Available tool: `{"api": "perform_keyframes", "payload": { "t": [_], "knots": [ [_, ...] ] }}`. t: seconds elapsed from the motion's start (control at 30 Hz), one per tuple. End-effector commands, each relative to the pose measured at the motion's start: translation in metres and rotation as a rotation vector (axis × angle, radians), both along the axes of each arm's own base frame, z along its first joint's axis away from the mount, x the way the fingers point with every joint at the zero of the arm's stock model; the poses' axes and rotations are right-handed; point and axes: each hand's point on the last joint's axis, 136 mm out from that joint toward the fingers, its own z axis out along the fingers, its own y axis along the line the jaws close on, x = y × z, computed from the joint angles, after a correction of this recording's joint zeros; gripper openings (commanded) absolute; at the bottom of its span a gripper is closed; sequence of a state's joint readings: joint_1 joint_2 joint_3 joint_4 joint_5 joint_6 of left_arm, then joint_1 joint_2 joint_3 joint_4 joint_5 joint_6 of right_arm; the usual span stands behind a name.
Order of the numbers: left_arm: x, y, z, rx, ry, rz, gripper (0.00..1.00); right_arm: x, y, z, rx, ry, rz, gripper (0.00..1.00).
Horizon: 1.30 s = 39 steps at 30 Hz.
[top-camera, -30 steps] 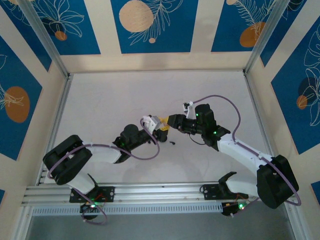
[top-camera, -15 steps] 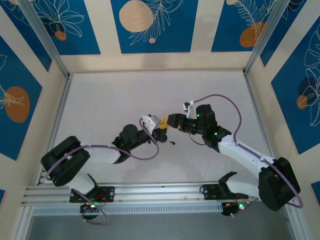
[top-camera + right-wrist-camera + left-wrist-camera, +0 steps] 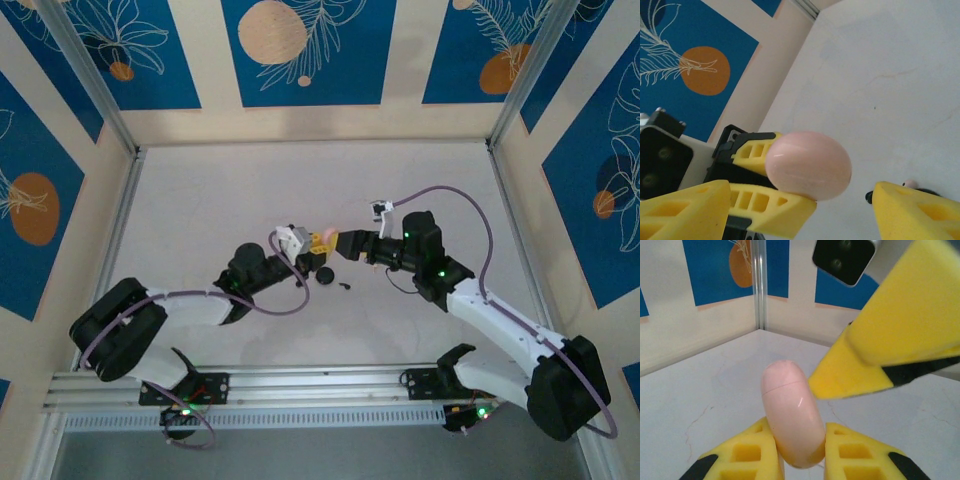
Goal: Insert wireless bluetooth earbuds into charging case
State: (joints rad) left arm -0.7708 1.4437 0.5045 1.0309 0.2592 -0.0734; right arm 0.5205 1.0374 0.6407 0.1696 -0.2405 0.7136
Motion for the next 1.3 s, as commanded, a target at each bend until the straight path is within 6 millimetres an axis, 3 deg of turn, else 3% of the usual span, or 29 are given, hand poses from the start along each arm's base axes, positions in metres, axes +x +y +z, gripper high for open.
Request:
{"api": "perform_keyframes", "payload": {
  "t": [0.0,0.2,0.47,0.6,0.73,1.27],
  "knots": [
    [-0.016,0.001,0.012,-0.027,-0.019,-0.108,0.02,-0.005,-0.007,0.013,-0.054,-0.146,0.045,0.74],
    [-0.038,-0.004,0.024,-0.014,-0.021,-0.259,0.02,-0.026,-0.010,0.036,-0.161,-0.464,0.234,0.72],
    [-0.060,-0.007,0.036,0.006,-0.055,-0.380,0.02,-0.055,-0.016,0.040,-0.241,-0.767,0.482,0.65],
    [-0.067,-0.007,0.041,0.010,-0.072,-0.423,0.03,-0.060,-0.016,0.039,-0.216,-0.766,0.560,0.64],
    [-0.072,-0.008,0.043,0.021,-0.091,-0.453,0.03,-0.066,-0.012,0.040,-0.190,-0.770,0.645,0.56],
    [-0.075,-0.010,0.053,0.011,-0.127,-0.480,0.03,-0.076,0.000,0.038,-0.106,-0.753,0.789,0.43]
  ]
}}
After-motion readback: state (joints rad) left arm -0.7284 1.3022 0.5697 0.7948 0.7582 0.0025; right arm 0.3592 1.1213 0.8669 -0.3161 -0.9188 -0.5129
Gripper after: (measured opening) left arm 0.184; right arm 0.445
